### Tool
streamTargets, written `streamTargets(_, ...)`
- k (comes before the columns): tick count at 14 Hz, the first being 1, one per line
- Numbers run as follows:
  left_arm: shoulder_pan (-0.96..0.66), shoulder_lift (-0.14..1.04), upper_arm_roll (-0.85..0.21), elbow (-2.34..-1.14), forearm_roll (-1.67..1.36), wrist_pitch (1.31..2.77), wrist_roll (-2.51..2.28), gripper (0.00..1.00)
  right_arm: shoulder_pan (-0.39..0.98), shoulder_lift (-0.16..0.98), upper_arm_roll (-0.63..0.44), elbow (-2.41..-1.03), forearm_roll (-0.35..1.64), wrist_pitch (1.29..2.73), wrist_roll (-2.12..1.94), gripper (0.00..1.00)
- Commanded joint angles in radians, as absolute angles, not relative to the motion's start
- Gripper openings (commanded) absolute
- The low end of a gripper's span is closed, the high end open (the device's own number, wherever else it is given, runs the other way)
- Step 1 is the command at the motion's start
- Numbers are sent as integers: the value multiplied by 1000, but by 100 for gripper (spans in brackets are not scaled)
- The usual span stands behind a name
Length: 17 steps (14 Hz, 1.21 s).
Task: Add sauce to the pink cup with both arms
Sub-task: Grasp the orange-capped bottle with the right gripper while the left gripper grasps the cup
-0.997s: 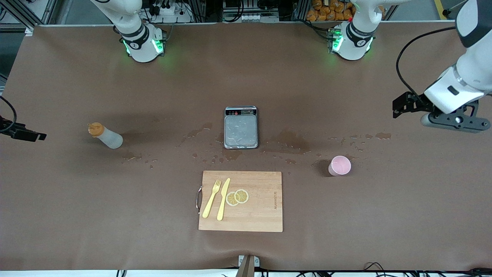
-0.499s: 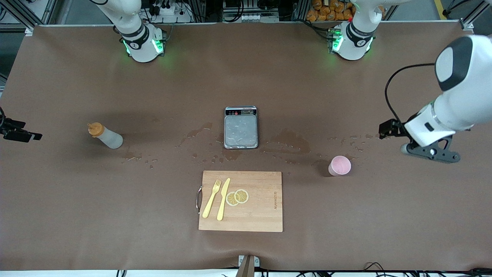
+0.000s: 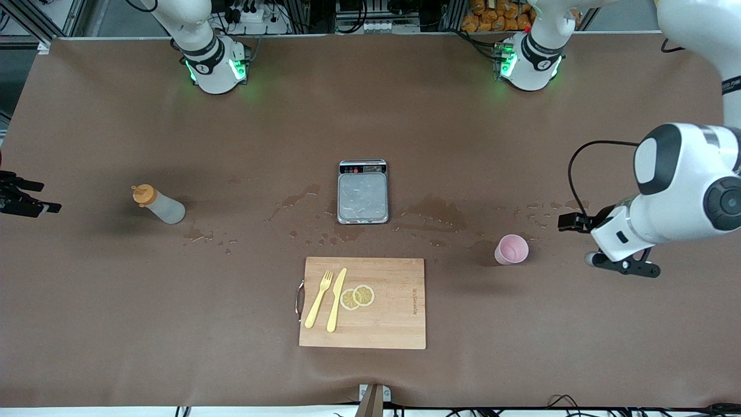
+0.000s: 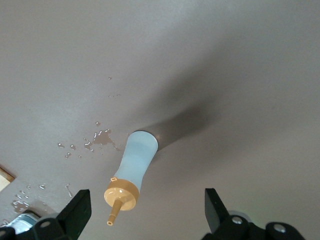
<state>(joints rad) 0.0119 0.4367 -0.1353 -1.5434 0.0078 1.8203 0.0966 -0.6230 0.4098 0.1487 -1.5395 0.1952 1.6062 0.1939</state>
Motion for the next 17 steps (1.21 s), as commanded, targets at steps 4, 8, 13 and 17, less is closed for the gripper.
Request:
streamTargets(4,-11,528,-149,-1520,-25,1908,31,100,-716,501,169,-1522,330,1595,282,100)
streamTargets(8,-46,569,-147,-1522,-8,2002,5,100,-735,543,170,-1520,348,1566,343,100)
streamTargets(13,-86,618,-146,-1558,40,2006,-51,100,-810,637,169,-1519,506,1486,391,100)
streamTargets(17,-89,638,-144,-1557,48,2034,-51,100,-810,687,169,-1519,514,1479,449,100)
